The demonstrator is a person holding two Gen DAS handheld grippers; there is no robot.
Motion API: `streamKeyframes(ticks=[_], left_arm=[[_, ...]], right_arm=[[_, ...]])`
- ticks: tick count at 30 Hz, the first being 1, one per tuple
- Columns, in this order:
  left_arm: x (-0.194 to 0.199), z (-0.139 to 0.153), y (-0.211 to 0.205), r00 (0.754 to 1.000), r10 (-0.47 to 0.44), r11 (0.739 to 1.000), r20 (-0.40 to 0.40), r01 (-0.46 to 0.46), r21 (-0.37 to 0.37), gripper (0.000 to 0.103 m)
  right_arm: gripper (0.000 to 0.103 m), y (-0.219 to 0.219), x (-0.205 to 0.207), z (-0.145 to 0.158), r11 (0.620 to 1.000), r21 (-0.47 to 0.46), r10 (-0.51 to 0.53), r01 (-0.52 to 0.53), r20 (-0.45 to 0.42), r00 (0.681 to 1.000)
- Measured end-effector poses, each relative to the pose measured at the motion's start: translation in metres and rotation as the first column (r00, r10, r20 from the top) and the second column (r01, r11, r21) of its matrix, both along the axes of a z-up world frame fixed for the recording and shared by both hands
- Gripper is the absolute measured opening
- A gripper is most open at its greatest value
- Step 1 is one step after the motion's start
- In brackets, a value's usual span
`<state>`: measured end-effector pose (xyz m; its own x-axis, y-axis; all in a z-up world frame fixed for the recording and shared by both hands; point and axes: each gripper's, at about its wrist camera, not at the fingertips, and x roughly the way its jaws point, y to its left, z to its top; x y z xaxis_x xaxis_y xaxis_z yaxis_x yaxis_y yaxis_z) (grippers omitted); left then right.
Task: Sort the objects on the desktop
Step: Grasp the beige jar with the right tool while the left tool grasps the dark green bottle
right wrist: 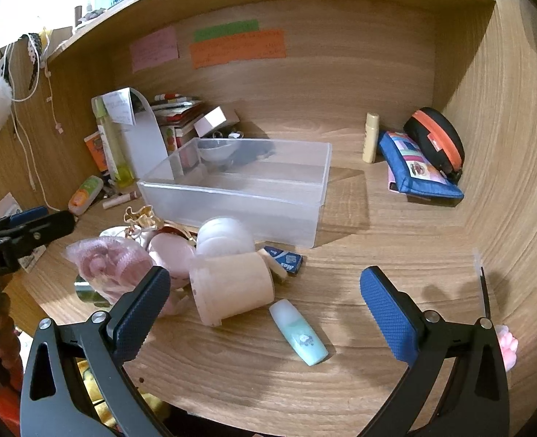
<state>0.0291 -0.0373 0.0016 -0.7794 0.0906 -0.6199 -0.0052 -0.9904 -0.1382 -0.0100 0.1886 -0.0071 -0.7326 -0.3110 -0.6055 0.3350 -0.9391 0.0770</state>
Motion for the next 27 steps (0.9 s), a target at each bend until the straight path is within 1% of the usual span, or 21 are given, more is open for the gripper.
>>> streamKeyframes(ticks=[3, 6, 9, 13, 14, 18, 20, 21, 22, 23, 27], left_arm=[[0.006, -0.006, -0.011, 1.0, 0.003, 1.0, 0.013, -0.003, 0.028, 0.103], [0.012, -0.01, -0.019, 0.999, 0.032, 0.999, 0.015, -0.033, 0.033, 0.103], [0.017, -0.019, -0.026, 0.998, 0.062, 0.997, 0.033, -0.064, 0.042, 0.103], [0.02, -0.042, -0.031, 0.994, 0.057, 0.998, 0.095, -0.06, 0.029, 0.103], [0.021, -0.05, -0.031, 0.992, 0.048, 0.998, 0.118, -0.051, 0.024, 0.103], [0.018, -0.07, -0.033, 0.984, 0.034, 0.999, 0.173, -0.039, 0.027, 0.103], [0.011, -0.078, -0.035, 0.979, 0.03, 0.999, 0.2, -0.038, 0.038, 0.096], [0.009, -0.08, -0.036, 0.977, 0.026, 0.998, 0.213, -0.036, 0.045, 0.087], [0.005, -0.083, -0.037, 0.973, 0.018, 0.998, 0.232, -0.032, 0.056, 0.083], [0.0, -0.087, -0.038, 0.969, 0.012, 0.997, 0.249, -0.029, 0.069, 0.083], [-0.01, -0.096, -0.04, 0.962, -0.004, 0.994, 0.272, -0.025, 0.103, 0.083]], right_arm=[[0.103, 0.0, -0.001, -0.004, 1.0, 0.003, 0.002, -0.002, 0.015, 1.0], [0.103, -0.001, -0.004, -0.01, 1.0, -0.001, 0.012, -0.012, 0.039, 0.999], [0.103, -0.003, -0.004, -0.015, 1.0, 0.004, 0.019, -0.019, 0.048, 0.999], [0.103, -0.004, -0.004, -0.023, 0.999, 0.013, 0.037, -0.037, 0.052, 0.998], [0.103, -0.004, -0.005, -0.025, 0.999, 0.014, 0.044, -0.045, 0.058, 0.997], [0.103, -0.006, -0.011, -0.036, 0.996, 0.0, 0.09, -0.091, 0.091, 0.992], [0.103, -0.009, -0.015, -0.04, 0.994, -0.002, 0.107, -0.107, 0.109, 0.988], [0.103, -0.01, -0.017, -0.042, 0.993, -0.004, 0.114, -0.114, 0.118, 0.987], [0.103, -0.011, -0.02, -0.045, 0.993, -0.003, 0.12, -0.12, 0.126, 0.985], [0.103, -0.012, -0.023, -0.046, 0.992, -0.002, 0.124, -0.124, 0.132, 0.983], [0.103, -0.016, -0.035, -0.051, 0.99, -0.007, 0.142, -0.142, 0.15, 0.979]])
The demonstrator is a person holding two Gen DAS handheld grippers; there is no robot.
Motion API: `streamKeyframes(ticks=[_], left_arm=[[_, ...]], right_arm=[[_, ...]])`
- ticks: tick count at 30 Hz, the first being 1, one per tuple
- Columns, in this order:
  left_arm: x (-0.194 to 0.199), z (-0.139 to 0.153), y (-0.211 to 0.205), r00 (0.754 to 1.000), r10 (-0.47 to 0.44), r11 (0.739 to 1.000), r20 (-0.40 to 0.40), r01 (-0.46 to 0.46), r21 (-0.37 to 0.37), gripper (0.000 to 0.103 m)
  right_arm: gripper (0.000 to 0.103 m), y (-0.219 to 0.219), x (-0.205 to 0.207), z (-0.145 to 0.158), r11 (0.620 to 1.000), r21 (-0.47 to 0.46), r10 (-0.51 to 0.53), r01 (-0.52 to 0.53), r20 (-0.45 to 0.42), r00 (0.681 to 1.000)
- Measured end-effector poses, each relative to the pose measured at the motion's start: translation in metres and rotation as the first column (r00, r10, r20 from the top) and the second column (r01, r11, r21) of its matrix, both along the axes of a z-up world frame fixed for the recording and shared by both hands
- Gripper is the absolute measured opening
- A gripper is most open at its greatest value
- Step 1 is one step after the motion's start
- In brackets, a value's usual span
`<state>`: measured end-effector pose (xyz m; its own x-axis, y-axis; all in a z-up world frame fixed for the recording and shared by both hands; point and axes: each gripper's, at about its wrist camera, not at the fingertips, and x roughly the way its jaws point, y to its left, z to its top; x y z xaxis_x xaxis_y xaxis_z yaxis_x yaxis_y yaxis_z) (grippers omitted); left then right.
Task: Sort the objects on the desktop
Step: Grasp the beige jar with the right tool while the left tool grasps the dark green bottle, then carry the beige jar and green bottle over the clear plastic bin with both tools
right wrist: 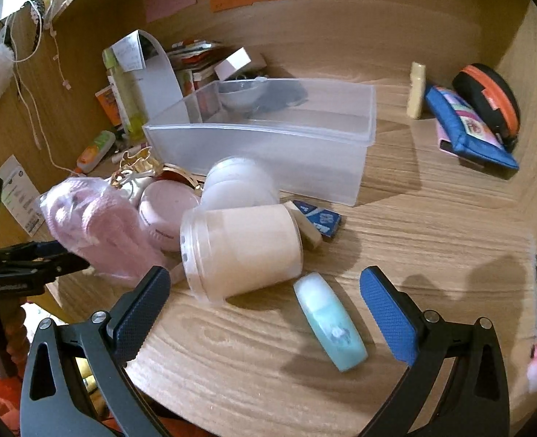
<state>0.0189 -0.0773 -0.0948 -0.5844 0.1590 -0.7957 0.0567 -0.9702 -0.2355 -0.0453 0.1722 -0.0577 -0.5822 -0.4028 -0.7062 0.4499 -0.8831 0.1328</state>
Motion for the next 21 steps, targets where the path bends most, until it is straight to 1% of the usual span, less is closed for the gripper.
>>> streamKeyframes(ticks=[3, 5, 8, 9, 10, 11, 12, 13, 15, 18, 21], left_arm=[[-0.004, 0.001, 0.003, 1.0, -0.013, 1.0, -0.014, 0.013, 0.002, 0.083], [-0.008, 0.001, 0.005, 1.0, -0.019, 1.0, -0.015, 0.019, 0.009, 0.083], [-0.015, 0.001, 0.008, 0.999, -0.029, 0.999, -0.02, 0.029, 0.013, 0.083], [-0.017, 0.0, 0.009, 0.999, -0.032, 0.999, -0.023, 0.032, 0.009, 0.083], [-0.02, 0.0, 0.01, 0.999, -0.031, 1.0, -0.026, 0.031, 0.006, 0.08], [-0.021, 0.0, 0.011, 0.999, -0.034, 0.999, -0.032, 0.034, 0.011, 0.078], [-0.021, 0.0, 0.012, 0.999, -0.04, 0.999, -0.036, 0.041, 0.019, 0.071], [-0.021, 0.0, 0.013, 0.998, -0.046, 0.999, -0.041, 0.047, 0.024, 0.068], [-0.02, 0.0, 0.014, 0.998, -0.039, 0.999, -0.053, 0.04, 0.012, 0.065], [-0.016, 0.002, 0.014, 0.997, -0.023, 1.0, -0.073, 0.023, 0.0, 0.064], [-0.01, 0.007, 0.013, 0.996, -0.014, 1.0, -0.092, 0.013, -0.005, 0.064]], right_arm=[[0.102, -0.004, -0.009, -0.003, 1.0, 0.013, 0.0, 0.0, 0.005, 1.0], [0.098, -0.007, -0.016, -0.005, 1.0, 0.009, 0.012, -0.012, 0.021, 1.0], [0.088, -0.012, -0.022, -0.009, 0.999, 0.007, 0.035, -0.035, 0.043, 0.998], [0.082, -0.014, -0.023, -0.011, 0.999, 0.006, 0.046, -0.046, 0.05, 0.998], [0.077, -0.015, -0.023, -0.012, 0.998, 0.005, 0.054, -0.054, 0.053, 0.997], [0.074, -0.016, -0.023, -0.013, 0.998, 0.001, 0.063, -0.063, 0.056, 0.996], [0.067, -0.017, -0.022, -0.013, 0.997, -0.006, 0.071, -0.071, 0.058, 0.996], [0.066, -0.018, -0.021, -0.013, 0.997, -0.01, 0.08, -0.079, 0.059, 0.995], [0.066, -0.018, -0.02, -0.013, 0.997, -0.006, 0.073, -0.073, 0.049, 0.996], [0.066, -0.016, -0.017, -0.01, 0.998, 0.0, 0.061, -0.061, 0.026, 0.998], [0.065, -0.014, -0.015, -0.009, 0.998, -0.001, 0.056, -0.056, 0.024, 0.998]])
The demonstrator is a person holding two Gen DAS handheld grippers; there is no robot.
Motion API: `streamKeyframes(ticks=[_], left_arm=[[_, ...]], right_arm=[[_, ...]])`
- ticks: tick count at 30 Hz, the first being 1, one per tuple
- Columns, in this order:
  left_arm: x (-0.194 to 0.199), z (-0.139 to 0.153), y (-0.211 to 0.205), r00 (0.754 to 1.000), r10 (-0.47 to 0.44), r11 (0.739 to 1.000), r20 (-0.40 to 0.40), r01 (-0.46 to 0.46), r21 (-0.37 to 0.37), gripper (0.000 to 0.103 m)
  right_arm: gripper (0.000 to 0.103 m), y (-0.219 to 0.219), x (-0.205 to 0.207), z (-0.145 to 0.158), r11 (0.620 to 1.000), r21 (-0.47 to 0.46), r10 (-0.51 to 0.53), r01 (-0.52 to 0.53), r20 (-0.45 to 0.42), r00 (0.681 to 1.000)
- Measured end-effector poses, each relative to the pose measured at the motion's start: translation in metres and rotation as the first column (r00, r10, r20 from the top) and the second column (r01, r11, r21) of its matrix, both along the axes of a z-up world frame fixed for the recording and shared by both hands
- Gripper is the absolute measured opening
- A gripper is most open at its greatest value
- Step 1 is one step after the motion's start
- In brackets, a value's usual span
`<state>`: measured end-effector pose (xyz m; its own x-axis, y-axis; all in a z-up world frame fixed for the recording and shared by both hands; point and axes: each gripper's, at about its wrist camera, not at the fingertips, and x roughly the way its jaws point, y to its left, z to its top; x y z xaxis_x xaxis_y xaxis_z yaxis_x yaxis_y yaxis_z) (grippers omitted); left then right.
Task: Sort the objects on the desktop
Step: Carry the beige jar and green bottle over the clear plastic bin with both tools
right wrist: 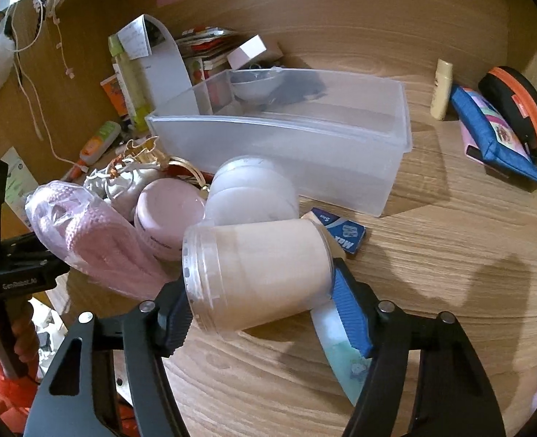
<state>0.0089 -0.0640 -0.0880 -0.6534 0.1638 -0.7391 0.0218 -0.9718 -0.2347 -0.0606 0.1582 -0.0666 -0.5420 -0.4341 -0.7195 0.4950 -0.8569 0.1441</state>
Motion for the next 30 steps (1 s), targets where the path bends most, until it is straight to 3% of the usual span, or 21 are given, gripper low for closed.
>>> streamKeyframes(ticks=[16, 24, 30], left_arm=[[0.034, 0.056, -0.017, 0.99, 0.055, 0.998, -0.133, -0.056, -0.003, 0.064], [0.009, 0.095, -0.013, 0.98, 0.003, 0.998, -0.201, -0.017, -0.068, 0.064], [-0.022, 0.11, -0.007, 0.979, -0.046, 0.993, -0.201, 0.024, -0.112, 0.064]], right_arm=[[0.065, 0.034, 0.007, 0.038, 0.994, -0.088, -0.066, 0.061, -0.058, 0.996], [0.065, 0.045, 0.002, 0.07, 0.992, -0.096, -0.09, 0.079, -0.12, 0.989], [0.065, 0.051, -0.01, 0.095, 0.991, -0.103, -0.101, 0.084, -0.171, 0.98]])
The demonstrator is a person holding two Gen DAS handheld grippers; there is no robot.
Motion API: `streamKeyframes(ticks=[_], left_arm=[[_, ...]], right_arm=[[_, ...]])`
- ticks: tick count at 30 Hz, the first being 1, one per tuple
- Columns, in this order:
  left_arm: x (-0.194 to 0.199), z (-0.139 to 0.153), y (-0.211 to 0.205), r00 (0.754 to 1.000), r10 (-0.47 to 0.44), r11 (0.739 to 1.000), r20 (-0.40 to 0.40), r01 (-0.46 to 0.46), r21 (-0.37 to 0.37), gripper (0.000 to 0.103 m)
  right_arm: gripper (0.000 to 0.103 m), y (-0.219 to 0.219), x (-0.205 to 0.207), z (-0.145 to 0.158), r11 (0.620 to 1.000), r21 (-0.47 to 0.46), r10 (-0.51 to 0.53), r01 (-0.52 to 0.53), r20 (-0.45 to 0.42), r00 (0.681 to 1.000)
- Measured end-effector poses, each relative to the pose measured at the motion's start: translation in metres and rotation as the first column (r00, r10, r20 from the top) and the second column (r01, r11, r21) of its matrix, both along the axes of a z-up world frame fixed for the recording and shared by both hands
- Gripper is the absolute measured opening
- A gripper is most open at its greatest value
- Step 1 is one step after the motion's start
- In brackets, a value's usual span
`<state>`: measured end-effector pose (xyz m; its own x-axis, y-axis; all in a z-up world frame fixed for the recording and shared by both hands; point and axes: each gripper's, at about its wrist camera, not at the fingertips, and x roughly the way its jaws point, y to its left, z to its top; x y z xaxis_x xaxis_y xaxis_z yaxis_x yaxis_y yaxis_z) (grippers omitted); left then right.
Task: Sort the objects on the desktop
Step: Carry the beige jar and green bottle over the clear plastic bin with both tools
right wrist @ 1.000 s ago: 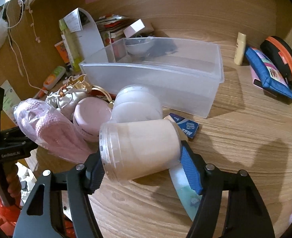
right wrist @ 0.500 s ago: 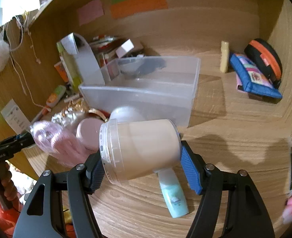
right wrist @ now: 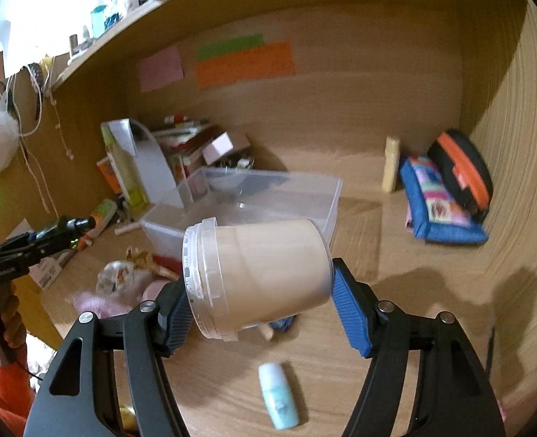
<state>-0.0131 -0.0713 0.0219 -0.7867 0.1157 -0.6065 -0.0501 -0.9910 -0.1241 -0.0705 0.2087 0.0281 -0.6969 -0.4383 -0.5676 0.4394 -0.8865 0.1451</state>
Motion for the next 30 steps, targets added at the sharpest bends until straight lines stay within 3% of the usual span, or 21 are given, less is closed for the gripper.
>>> streamKeyframes(ticks=[11, 19, 24, 26, 30], left_arm=[[-0.083, 0.012, 0.016, 0.996, -0.06, 0.998, 0.066, 0.06, -0.003, 0.064], [-0.142, -0.016, 0.028, 0.982, -0.076, 0.996, 0.172, 0.081, -0.024, 0.064], [-0.172, -0.04, 0.032, 0.96, -0.102, 0.994, 0.261, 0.111, -0.022, 0.064], [-0.175, -0.041, 0.036, 0.965, -0.091, 0.991, 0.246, 0.111, -0.069, 0.064], [-0.18, -0.042, 0.044, 0.959, -0.128, 0.986, 0.252, 0.15, -0.07, 0.064]], right_arm=[[0.064, -0.015, -0.044, 0.024, 0.999, 0.031, 0.018, -0.018, -0.026, 0.999], [0.064, -0.052, -0.086, -0.005, 0.994, 0.106, 0.03, -0.036, 0.053, 0.998], [0.064, -0.065, -0.104, -0.026, 0.987, 0.147, 0.047, -0.062, 0.102, 0.994], [0.064, -0.069, -0.111, -0.034, 0.984, 0.164, 0.049, -0.069, 0.12, 0.992], [0.064, -0.079, -0.121, -0.052, 0.976, 0.197, 0.059, -0.09, 0.156, 0.986]])
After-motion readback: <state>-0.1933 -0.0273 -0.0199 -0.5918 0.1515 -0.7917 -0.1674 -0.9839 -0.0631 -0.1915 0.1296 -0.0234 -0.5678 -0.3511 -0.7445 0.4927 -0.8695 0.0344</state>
